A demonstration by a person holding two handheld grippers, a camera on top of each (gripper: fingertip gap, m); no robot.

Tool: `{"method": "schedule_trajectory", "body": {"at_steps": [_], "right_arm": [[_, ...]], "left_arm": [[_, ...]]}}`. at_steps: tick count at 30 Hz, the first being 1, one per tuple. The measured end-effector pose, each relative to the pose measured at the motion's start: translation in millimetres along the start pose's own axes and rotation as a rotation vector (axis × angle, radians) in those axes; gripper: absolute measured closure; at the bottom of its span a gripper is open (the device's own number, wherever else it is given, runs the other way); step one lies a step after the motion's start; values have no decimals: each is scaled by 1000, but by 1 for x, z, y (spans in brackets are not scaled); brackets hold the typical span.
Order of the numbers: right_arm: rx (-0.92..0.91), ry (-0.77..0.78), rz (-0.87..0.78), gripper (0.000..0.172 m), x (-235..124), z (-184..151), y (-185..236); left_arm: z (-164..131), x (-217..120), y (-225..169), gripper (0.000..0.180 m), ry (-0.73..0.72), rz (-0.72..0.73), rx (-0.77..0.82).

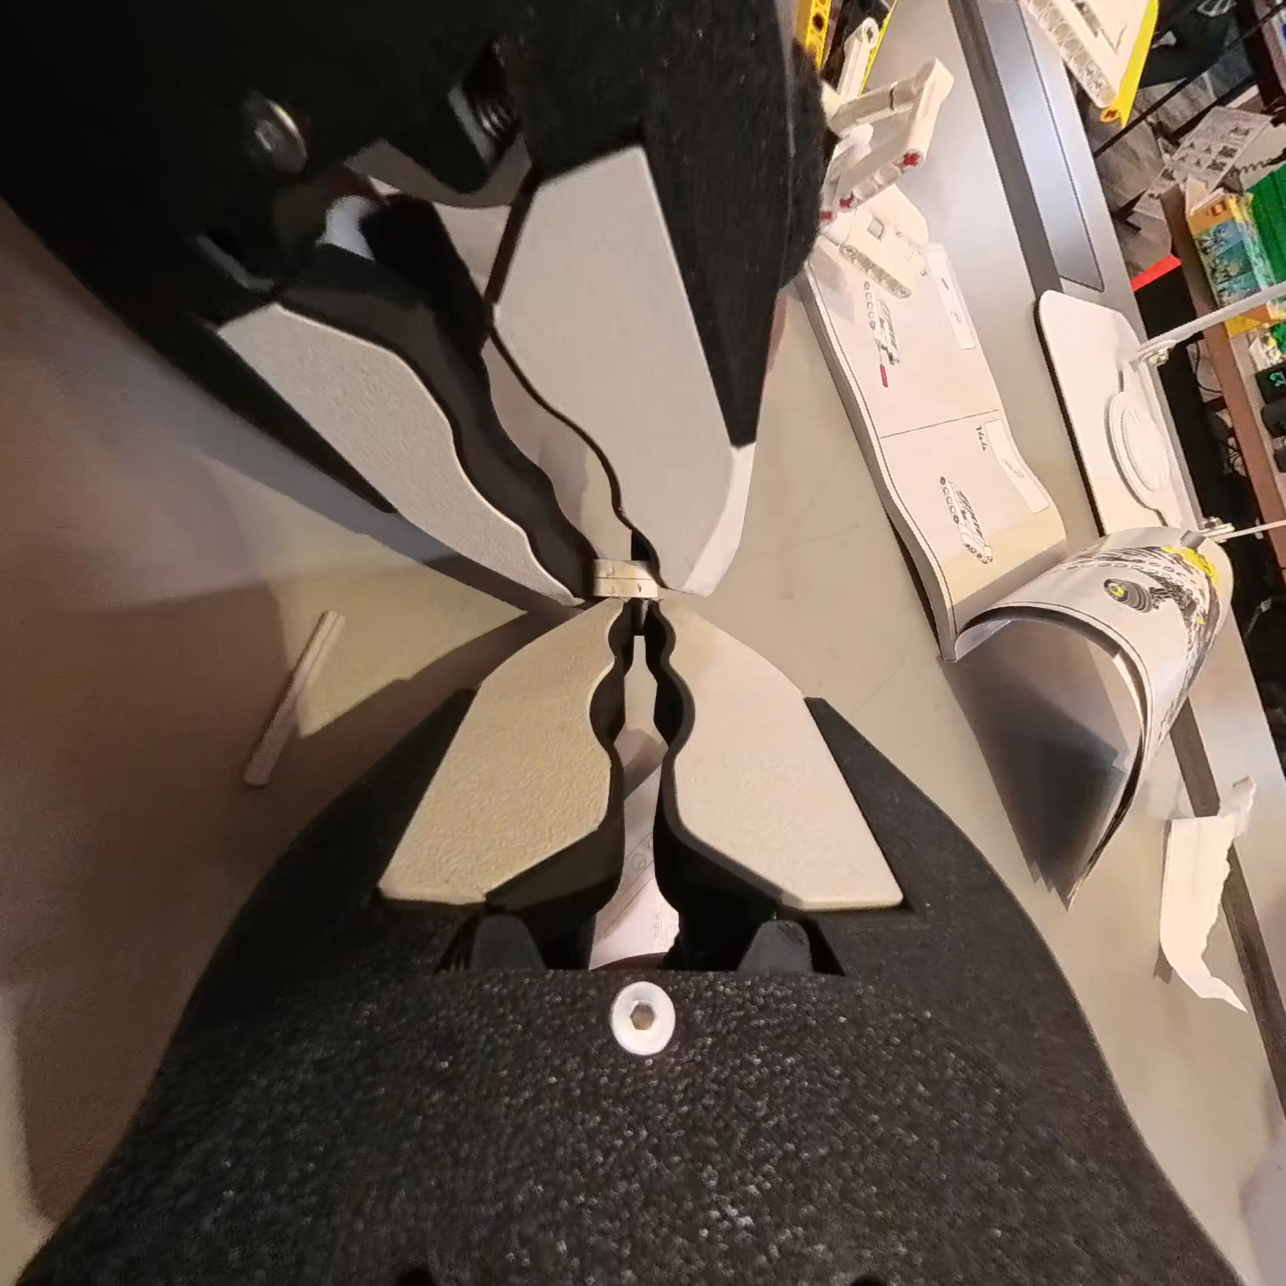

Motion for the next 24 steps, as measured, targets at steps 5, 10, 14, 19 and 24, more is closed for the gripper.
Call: {"method": "schedule_trajectory", "body": {"at_steps": [5, 10, 14, 19, 24], "right_arm": [[-59, 5, -26, 168, 3, -1, 4], [-90, 18, -51, 168, 6, 0, 6], [-123, 18, -46, 168, 6, -1, 7], [-144, -6, -47, 169, 2, 1, 6], [-150, -22, -37, 169, 1, 1, 8]], "left_arm": [[-2, 2, -1, 163, 16, -19, -8], [-4, 3, -3, 163, 21, 4, 11], [-4, 3, -5, 163, 23, 0, 25], [-6, -1, -3, 163, -38, -5, 6], [-8, -3, -4, 164, -75, -24, -4]]}}
Point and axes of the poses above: each gripper's, where its closed fingertips meet, x out along the fingers, z out of its top, y = z × x across the jaws, the point moved 8 cm from there along -x, back along the fingers, and after that the axes turned 11 degrees about -x, right-handed, at the moved point
